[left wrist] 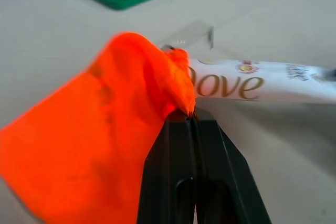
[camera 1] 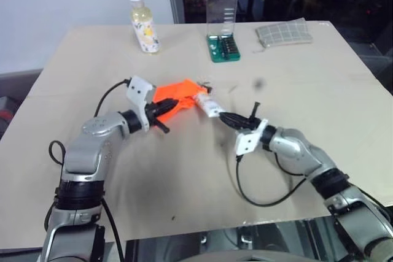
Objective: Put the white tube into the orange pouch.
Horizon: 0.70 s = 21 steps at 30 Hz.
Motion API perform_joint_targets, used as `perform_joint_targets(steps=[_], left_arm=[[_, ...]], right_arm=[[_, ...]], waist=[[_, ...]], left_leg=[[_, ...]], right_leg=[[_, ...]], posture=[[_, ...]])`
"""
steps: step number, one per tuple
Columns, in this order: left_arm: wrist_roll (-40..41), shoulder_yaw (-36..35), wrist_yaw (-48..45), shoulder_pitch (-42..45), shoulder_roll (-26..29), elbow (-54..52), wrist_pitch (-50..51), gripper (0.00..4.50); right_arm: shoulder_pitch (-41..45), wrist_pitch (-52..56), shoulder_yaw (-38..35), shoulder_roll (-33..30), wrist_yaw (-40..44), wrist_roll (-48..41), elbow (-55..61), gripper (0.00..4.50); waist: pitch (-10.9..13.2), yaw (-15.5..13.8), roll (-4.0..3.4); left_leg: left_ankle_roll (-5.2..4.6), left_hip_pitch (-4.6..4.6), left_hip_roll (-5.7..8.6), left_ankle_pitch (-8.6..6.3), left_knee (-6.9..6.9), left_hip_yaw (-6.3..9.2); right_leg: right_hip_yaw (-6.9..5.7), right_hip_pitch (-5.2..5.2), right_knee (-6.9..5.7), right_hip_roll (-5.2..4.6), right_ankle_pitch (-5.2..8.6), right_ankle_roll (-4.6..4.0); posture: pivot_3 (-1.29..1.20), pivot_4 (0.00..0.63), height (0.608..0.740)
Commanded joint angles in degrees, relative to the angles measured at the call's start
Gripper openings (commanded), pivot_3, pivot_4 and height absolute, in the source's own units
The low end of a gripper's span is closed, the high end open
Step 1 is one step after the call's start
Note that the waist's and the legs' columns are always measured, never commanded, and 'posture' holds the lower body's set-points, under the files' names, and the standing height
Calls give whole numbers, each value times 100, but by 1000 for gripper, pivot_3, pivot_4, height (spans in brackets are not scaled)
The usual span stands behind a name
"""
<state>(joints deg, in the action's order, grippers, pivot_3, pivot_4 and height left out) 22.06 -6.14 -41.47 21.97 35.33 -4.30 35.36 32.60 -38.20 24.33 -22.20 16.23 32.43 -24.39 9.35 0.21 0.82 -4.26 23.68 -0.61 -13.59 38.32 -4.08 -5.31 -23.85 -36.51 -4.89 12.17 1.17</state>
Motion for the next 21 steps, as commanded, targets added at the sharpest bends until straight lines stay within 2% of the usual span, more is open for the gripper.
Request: perform_joint_targets(steps=[1, 5, 10, 13, 15, 21], left_arm=[[-208, 73, -190, 49, 193, 194, -364, 0], [-488, 313, -349, -3, 255, 326, -764, 0], [-505, 491, -350, -113, 77, 122, -829, 0], [-504, 489, -289, -93, -11, 108, -828, 0], [-513, 465, -235, -75, -55, 145, -829, 0], [-520, 493, -179, -69, -130, 109, -801, 0]], right_arm=[[337, -101, 79, 124, -250, 162, -361, 46], [380, -93, -14, 213, -299, -12, -560, 46], [70, 115, -181, 215, -89, -435, -288, 46], [-37, 301, -249, 264, -55, -573, -106, 919], [-96, 412, -242, 298, -79, -558, 9, 1814], [-113, 726, -67, 496, -131, -325, 120, 1814]], waist=[[1, 39, 0], [1, 49, 0], [2, 57, 0], [3, 57, -1], [3, 57, -1], [2, 58, -1]], left_leg=[[0, 1, 0, 0, -1, 0], [0, 2, 1, 0, -2, -1], [1, 2, 0, 0, -3, 0], [1, 1, 0, 0, -3, 0], [1, 1, 0, 0, -3, 0], [2, -1, -1, 0, -3, 0]], right_leg=[[0, -1, 0, 0, -1, 0], [0, 0, 2, -1, -6, 2], [1, 0, 2, -2, -11, 10], [1, 0, 1, -2, -12, 12], [0, -1, 1, -3, -12, 13], [1, -2, -4, -4, -13, 14]], posture=[[0, 150, 740], [0, 150, 740], [0, 150, 740], [0, 150, 740], [0, 150, 740], [0, 150, 740]])
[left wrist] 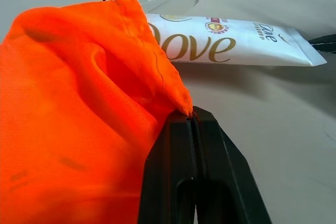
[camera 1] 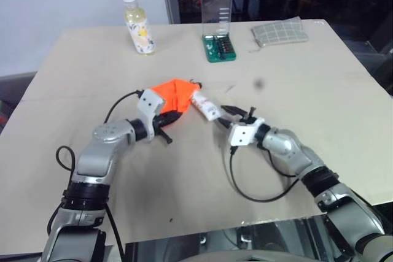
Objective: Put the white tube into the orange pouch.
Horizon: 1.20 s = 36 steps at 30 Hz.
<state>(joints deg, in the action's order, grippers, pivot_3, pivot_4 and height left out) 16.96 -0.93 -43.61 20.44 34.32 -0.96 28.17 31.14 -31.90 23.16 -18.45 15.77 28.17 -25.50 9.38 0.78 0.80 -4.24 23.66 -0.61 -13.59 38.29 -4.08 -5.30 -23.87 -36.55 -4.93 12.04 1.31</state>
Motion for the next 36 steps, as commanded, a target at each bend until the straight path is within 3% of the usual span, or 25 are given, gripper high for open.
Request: perform_joint_targets(steps=[1, 8, 16, 17, 19, 22, 29, 36], left_arm=[[3, -22, 57, 96, -58, -244, -64, 0], [34, -15, 160, 123, -182, -354, -1, 0], [36, -15, 243, 13, -234, -466, 13, 0], [42, -23, 255, 33, -232, -475, 35, 0], [43, -29, 269, 65, -225, -494, 59, 0], [41, -17, 271, 118, -221, -507, 57, 0], [29, 60, 199, 626, -251, -436, -7, 0], [20, 357, -297, 1916, -312, -77, -185, 0]], right_arm=[[64, 177, 94, 176, -111, 180, 198, 1814], [403, 955, 238, 425, -555, 880, -134, 1814], [608, 798, 448, 555, -887, 1088, -440, 1814], [617, 740, 436, 544, -958, 1087, -422, 1442], [615, 676, 398, 507, -1079, 1095, -361, 1195], [607, 617, 381, 448, -1169, 1113, -298, 78], [475, 485, 40, 242, -1347, 826, 236, 78], [-91, 111, -402, -566, -738, 130, 1461, 78]], waist=[[0, 0, 0], [0, 3, 0], [0, 13, -1], [0, 14, -1], [1, 15, -1], [1, 16, -1], [7, -7, -1], [17, -18, 5]], left_leg=[[0, 0, 0, 0, 0, 0], [0, 2, 0, 1, 0, 0], [1, 2, 1, 1, 0, 0], [1, 2, 1, 1, 0, 0], [2, 1, 1, 1, -1, 0], [3, 1, 1, 1, -1, 0], [4, 6, 4, 3, 0, 1], [3, 13, 6, 3, 0, 3]], right_leg=[[0, 0, 0, 0, 0, 0], [0, -3, -3, 0, 0, 0], [0, -3, -2, 1, 0, 0], [0, -3, -3, 1, 0, 0], [0, -4, -3, 1, 0, 0], [0, -4, -3, 1, 0, 1], [-1, -5, -2, -1, -1, 1], [-4, -3, 4, 1, -1, 3]], posture=[[0, 150, 740], [0, 150, 740], [0, 150, 740], [0, 150, 740], [0, 150, 740], [0, 150, 740], [0, 150, 740], [0, 150, 740]])
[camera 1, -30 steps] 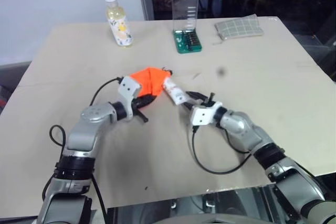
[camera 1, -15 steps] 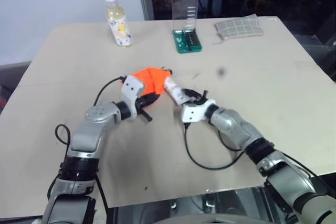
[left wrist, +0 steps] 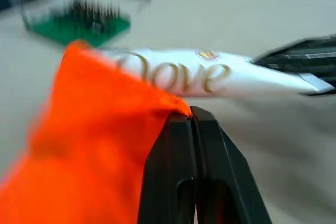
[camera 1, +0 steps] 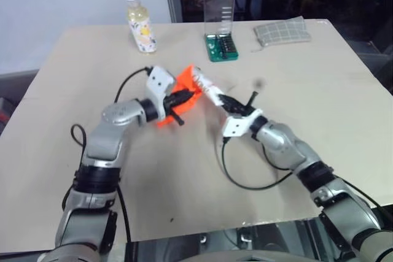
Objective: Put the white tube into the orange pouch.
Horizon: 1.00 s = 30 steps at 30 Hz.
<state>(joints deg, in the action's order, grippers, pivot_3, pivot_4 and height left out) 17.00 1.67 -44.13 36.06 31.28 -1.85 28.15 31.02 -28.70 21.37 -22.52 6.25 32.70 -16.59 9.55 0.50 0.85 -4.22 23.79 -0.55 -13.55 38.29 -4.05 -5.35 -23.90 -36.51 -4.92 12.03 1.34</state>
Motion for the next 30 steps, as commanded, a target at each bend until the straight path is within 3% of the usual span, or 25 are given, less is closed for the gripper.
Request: perform_joint_targets(steps=[1, 7, 12, 16, 19, 24, 30], left_arm=[[19, 149, -347, 518, -17, 80, -209, 0], [199, 279, -802, 1334, -267, 508, -232, 0], [240, 451, -1517, 1261, -157, 520, -356, 0], [-121, 571, -1805, 1153, 70, 1084, -918, 0], [-215, 472, -1696, 1348, -22, 1574, -1181, 0], [-109, 153, -1258, 2241, -498, 2435, -1238, 0], [-129, 41, -1656, 3427, -619, 3584, -1632, 0]], right_arm=[[-143, -218, -240, -263, 351, -399, 706, 78], [-557, -35, -564, -762, 1045, -988, 1534, 78], [-1078, 433, -1206, -1144, 1519, -1781, 2226, 78], [-1533, 1708, -1847, -1383, 2389, -3555, 2936, 78], [-1628, 2630, -2375, -1671, 2766, -4317, 3203, 78], [-1559, 3106, -2995, -1875, 2731, -4483, 2907, 78], [-1580, 3223, -3076, -1730, 2595, -4377, 2963, 78]], waist=[[1, 13, 0], [16, 10, 7], [20, 5, 11], [23, -19, 11], [24, -30, 11], [39, -163, 33], [42, -138, 38]], left_leg=[[0, -5, 0, 0, 0, -3], [-2, -3, -1, 1, 1, -6], [-3, -4, -5, 0, 1, -9], [-4, -4, -6, 0, 2, -8], [-7, -5, -8, -2, 4, -7], [-38, 2, -7, -20, 13, -1], [-38, 11, 2, -19, 14, -14]], right_leg=[[4, 1, 2, 3, 1, 2], [9, 0, 2, 29, 9, 16], [17, 0, 2, 34, 10, 18], [17, 1, 3, 30, 5, 11], [15, 1, 2, 17, 3, 8], [-1, 1, -1, 5, 5, 11], [2, -2, 5, 29, 2, 8]], posture=[[0, 150, 740], [0, 150, 740], [0, 150, 740], [0, 150, 740], [0, 150, 740], [0, 150, 740], [0, 150, 740]])
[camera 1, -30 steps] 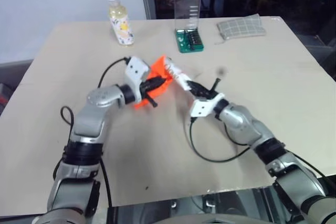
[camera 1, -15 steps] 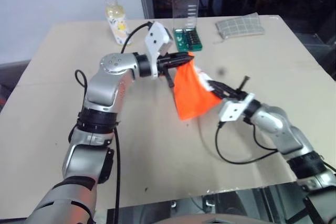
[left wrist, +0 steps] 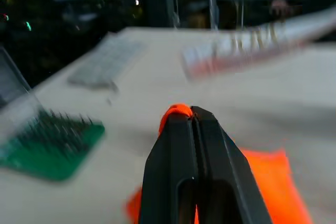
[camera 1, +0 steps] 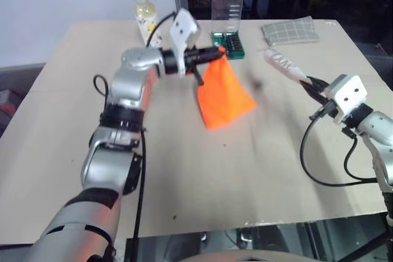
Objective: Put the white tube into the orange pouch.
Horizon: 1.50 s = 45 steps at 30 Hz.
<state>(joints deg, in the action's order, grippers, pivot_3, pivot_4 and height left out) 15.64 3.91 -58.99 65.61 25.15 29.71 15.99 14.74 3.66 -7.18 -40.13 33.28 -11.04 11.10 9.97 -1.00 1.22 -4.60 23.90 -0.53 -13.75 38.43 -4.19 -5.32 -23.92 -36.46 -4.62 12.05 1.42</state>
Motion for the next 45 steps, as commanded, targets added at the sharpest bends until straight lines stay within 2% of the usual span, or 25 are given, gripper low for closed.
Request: perform_joint_targets(steps=[1, 5, 10, 12, 15, 17, 20, 23, 26, 29, 34, 36, 41, 45], left_arm=[[-15, -182, -277, 645, -18, 641, -533, 0], [-66, -7, -1171, 951, -41, 1127, -1076, 0], [-68, 425, -2948, 529, 248, 756, -1399, 0], [-239, 552, -3167, 322, 374, 709, -1691, 0], [-697, 675, -2754, -55, 398, 860, -2454, 0], [-803, 669, -2419, -391, 296, 734, -2460, 0], [-713, 627, -1978, -1010, 114, 158, -2042, 0], [-338, 657, -2081, -1752, 185, -912, -1309, 0], [159, 614, -2360, -2147, 396, -1860, -425, 0], [122, 566, -2259, -2096, 468, -1827, -363, 0], [355, -187, -867, -945, -118, -581, 170, 0], [78, -290, -311, -588, -163, 5, 15, 0], [-489, -94, -202, -739, 264, 416, -533, 0], [-685, 125, -635, -1371, 752, -172, -603, 0]], right_arm=[[56, 3, -209, 62, -139, 19, 221, 78], [111, 43, -225, 156, -217, 74, 239, 78], [90, 161, -348, 137, -281, 104, 406, 78], [43, 241, -402, 124, -291, 75, 535, 78], [-99, 716, -609, 221, -268, -370, 880, 78], [-173, 1225, -859, 263, -259, -866, 1123, 78], [-281, 2124, -1323, 271, -230, -1999, 1518, 78], [-453, 3063, -1851, 249, -344, -3635, 2069, 78], [-675, 3566, -1976, 186, -581, -4485, 2537, 78], [-844, 3569, -1817, 177, -752, -4232, 2640, 78], [-652, 3440, -1796, 320, -1087, -4118, 2470, 78], [-598, 3381, -1805, 351, -1155, -4051, 2394, 78], [-562, 3326, -1840, 351, -1192, -4028, 2333, 78], [-537, 3281, -1738, 371, -1169, -3962, 2287, 78]], waist=[[0, 19, 0], [1, 19, -1], [4, 22, -4], [8, 34, -10], [8, 20, -11], [8, 14, -11], [8, -2, -13], [8, 11, -12], [8, 20, -13], [6, 12, -17], [7, -47, -17], [7, -44, -16], [6, 47, -19], [6, 37, -18]], left_leg=[[-3, 0, 1, -2, 0, -3], [-11, 1, 2, -8, -7, -13], [-11, 5, 4, -8, -5, -14], [-12, 3, 3, -8, -5, -17], [-11, 0, 0, -8, -3, -15], [-11, 0, -2, -8, -1, -9], [-16, 3, 0, -11, 5, -7], [-27, 5, 1, -18, 10, -7], [-26, 7, -1, -18, 7, -2], [-34, 2, -2, -23, 8, 3], [-51, 0, 0, -31, 38, 8], [-54, 7, 0, -31, 53, 8], [-60, 0, 3, -36, 51, -24], [-43, 2, 2, -27, 19, -43]], right_leg=[[0, 0, 2, 1, 0, -1], [-5, -1, 16, 4, 0, 2], [-6, -1, 23, 4, 2, 4], [-2, -1, 22, 4, 2, 3], [2, -1, 16, 5, 1, 2], [15, 1, 14, 4, 0, 1], [16, 2, 11, -2, 0, 0], [16, 5, 9, -34, -1, 0], [12, 3, 10, -37, -2, -1], [8, 5, 7, -36, 0, -1], [1, 17, 6, -37, 4, 33], [3, 17, 4, -35, -5, 48], [29, 11, -4, -3, -21, 33], [49, -10, 2, -1, -21, 31]], posture=[[0, 150, 740], [0, 150, 740], [0, 150, 740], [0, 150, 740], [0, 150, 740], [0, 150, 740], [0, 150, 740], [0, 150, 740], [0, 150, 740], [0, 150, 740], [0, 150, 740], [0, 150, 740], [0, 150, 740], [0, 150, 740]])
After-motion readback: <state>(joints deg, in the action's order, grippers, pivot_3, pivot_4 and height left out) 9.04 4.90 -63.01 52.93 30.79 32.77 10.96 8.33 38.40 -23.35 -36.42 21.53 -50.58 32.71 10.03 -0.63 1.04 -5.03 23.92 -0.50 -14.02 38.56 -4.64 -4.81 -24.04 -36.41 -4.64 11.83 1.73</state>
